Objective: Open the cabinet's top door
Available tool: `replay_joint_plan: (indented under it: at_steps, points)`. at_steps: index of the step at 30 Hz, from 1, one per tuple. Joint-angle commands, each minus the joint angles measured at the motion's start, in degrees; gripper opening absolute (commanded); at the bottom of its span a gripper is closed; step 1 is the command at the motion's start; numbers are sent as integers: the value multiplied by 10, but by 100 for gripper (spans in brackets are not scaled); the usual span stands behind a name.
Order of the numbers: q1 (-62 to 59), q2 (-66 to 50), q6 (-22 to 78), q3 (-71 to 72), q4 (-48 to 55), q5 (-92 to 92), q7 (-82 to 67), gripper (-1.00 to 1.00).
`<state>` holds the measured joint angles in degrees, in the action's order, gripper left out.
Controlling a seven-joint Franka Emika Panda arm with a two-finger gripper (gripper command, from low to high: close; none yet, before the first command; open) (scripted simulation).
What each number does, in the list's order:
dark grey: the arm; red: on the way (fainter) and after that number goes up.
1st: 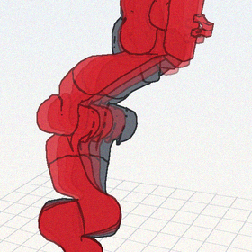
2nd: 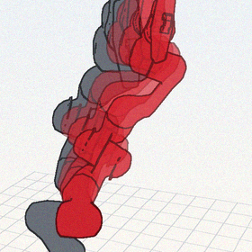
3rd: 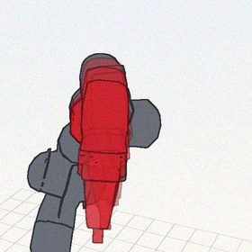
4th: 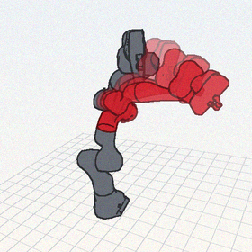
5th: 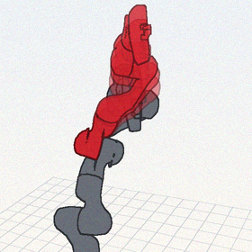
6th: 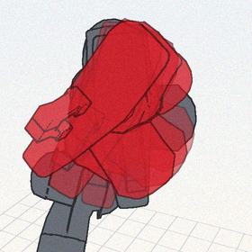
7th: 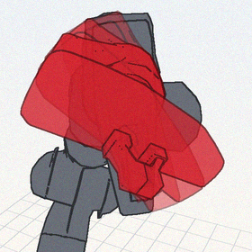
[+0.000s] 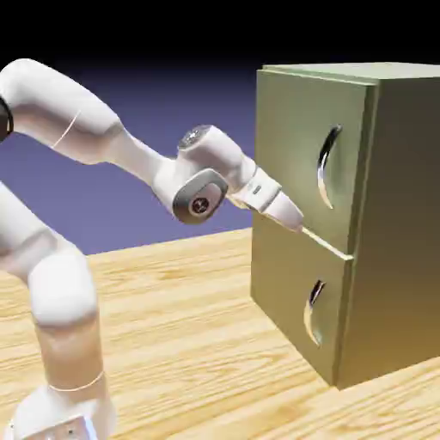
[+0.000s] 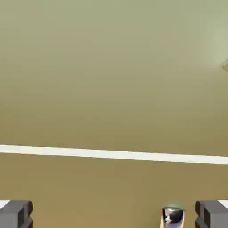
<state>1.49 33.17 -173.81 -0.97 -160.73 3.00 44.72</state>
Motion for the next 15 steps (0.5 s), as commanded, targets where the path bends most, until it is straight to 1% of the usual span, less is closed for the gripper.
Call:
replay_joint_plan:
  at_steps: [1,15]
  points:
    - [7,4,2,-8,2,25,19,100]
    - [100,63,24,-120,34,374,282,100]
